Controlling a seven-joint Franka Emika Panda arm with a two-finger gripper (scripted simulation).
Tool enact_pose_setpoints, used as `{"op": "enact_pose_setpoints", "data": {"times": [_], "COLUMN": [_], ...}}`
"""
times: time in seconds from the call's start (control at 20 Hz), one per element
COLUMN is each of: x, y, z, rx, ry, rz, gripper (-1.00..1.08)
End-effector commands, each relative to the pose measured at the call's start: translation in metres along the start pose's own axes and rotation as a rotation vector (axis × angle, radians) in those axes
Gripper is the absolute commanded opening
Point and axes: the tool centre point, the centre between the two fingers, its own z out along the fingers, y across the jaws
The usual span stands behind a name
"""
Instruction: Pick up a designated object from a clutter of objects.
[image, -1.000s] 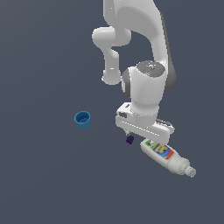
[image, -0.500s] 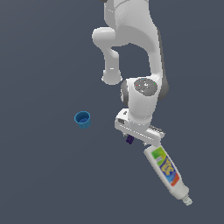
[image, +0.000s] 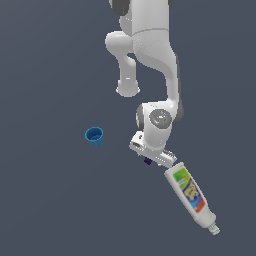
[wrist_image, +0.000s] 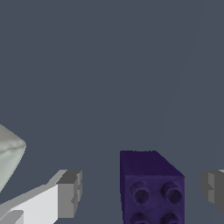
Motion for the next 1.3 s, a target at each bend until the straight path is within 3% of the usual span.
{"op": "enact_pose_setpoints", "data": {"times": [0.0,0.1,0.15,0.8,1.25], "x": [-0.003,-0.003,-0.003,-0.003,-0.008], "y": [0.002,0.002,0.002,0.003,0.015], "z": [0.007,0.008,0.008,0.006,-0.022], "rx": [-0.007,-0.008,-0.008,-0.008,-0.007], "ry": [-0.006,-0.007,-0.007,-0.007,-0.008], "rz": [-0.001,-0.001,-0.001,-0.001,-0.001], "gripper": [1.00,1.00,-1.00,-1.00,-1.00]}}
